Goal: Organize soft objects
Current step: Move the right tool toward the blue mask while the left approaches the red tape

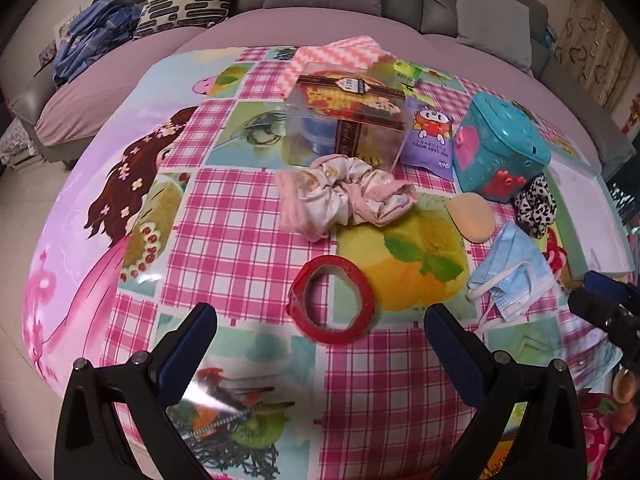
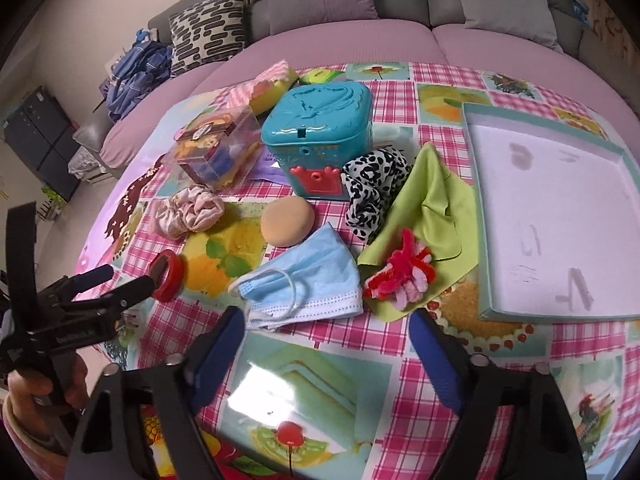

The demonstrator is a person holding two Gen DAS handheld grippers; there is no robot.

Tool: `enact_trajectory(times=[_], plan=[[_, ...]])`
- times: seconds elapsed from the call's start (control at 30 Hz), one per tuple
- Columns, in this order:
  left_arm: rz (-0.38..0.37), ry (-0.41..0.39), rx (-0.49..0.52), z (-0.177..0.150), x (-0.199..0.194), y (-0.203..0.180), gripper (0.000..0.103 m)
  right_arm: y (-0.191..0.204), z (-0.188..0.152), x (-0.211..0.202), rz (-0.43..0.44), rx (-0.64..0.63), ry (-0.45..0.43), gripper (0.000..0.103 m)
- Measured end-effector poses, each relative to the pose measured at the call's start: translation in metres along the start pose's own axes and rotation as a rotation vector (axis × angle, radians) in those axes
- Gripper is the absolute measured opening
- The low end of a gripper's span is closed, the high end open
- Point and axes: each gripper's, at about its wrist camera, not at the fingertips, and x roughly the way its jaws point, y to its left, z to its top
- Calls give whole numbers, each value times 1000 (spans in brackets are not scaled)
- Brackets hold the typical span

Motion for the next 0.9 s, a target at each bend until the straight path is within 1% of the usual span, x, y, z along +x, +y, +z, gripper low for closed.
enact_trajectory(times=[0.03, 0.1, 0.17, 0.27, 0.63, 0.7, 0.73, 0.77, 0.83, 0.9], plan=[[4, 0, 8, 0, 2, -2, 103, -1, 0, 2, 8, 3, 4, 83], [4, 1, 18, 1, 5, -5, 103, -3, 0, 5, 26, 16, 13, 76], [2, 2, 25, 1, 9, -7, 103, -6, -1, 8, 43, 24, 16, 63], [19, 3, 43, 2, 14, -10, 102, -9, -2, 12, 70, 38, 27, 55], [32, 29, 64, -1, 31, -13, 101, -18, 0, 36, 116, 84, 82, 54], [33, 35, 63, 1, 35, -12, 97, -20, 2, 39, 130, 89, 90, 54], [34, 41, 62, 1, 37, -12, 89, -20, 3, 40, 133, 92, 92, 54], [33, 44, 62, 1, 38, -12, 84, -21, 4, 41, 136, 95, 95, 54], [26, 56, 61, 1, 41, -11, 83, -22, 5, 42, 137, 98, 98, 54], [28, 59, 59, 0, 42, -10, 79, -23, 7, 42, 138, 99, 99, 54]])
